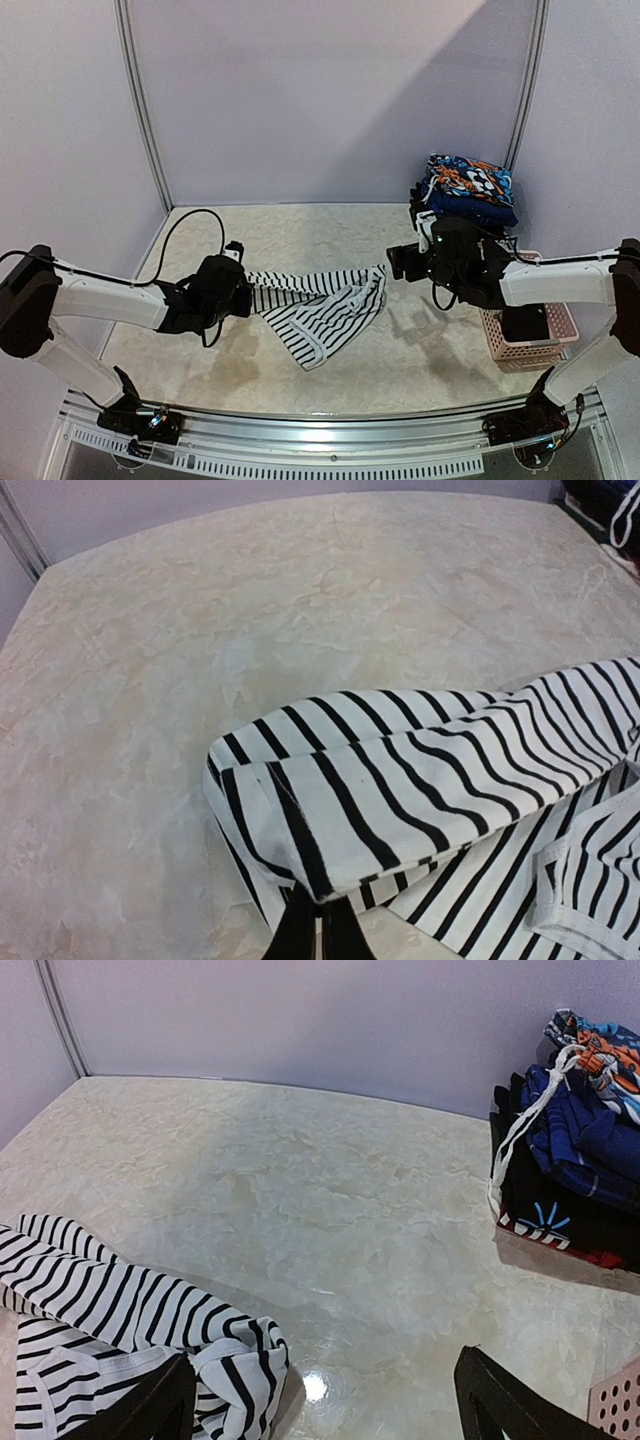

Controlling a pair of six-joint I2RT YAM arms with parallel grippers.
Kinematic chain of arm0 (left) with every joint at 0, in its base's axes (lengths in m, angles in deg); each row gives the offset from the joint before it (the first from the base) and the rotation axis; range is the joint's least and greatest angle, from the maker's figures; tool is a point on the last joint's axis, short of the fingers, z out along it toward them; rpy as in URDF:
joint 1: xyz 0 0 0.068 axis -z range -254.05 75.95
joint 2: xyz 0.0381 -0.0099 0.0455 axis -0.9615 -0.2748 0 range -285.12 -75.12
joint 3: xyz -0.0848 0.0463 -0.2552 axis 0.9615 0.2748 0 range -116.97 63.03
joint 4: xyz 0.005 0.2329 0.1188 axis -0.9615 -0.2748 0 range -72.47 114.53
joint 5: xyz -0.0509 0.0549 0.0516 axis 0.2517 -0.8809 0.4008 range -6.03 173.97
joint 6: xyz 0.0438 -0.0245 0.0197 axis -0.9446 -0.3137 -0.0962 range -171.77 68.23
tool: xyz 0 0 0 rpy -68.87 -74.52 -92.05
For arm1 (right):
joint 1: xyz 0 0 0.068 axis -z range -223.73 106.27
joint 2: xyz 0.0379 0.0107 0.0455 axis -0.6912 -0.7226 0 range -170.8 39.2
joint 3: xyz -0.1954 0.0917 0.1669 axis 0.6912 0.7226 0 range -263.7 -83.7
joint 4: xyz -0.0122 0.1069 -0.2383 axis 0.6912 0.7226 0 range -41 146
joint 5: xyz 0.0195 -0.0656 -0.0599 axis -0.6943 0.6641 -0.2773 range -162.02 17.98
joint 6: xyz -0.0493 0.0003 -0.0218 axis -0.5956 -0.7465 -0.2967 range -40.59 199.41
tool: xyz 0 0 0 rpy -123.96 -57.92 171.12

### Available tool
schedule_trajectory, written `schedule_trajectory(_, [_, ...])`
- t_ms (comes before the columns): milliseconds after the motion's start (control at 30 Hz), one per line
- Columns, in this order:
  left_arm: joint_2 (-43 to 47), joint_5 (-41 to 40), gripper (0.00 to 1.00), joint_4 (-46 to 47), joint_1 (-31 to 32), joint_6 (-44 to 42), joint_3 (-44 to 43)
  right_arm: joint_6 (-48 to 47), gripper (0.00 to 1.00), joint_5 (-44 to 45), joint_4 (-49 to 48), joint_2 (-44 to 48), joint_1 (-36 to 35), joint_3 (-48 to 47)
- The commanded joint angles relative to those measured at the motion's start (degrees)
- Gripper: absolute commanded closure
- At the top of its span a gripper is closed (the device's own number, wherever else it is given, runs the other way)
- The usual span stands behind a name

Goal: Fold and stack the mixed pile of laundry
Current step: Pick up the crumpled tank top from the center of the board.

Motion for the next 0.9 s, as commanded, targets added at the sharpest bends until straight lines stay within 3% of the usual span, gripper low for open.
schedule_trajectory(0, [2.3,-2.5,1.00,1.0,-1.3,-1.1,-0.1,-0.8,0.10,-2.6,-1.9,-0.5,0.6,1.1])
schedule_trajectory(867, [8.7,-6.7,1.00,1.2,-2.5,-2.5,1.5,-1.1,0.09,-12.0,-4.4,2.7,0.7,4.1])
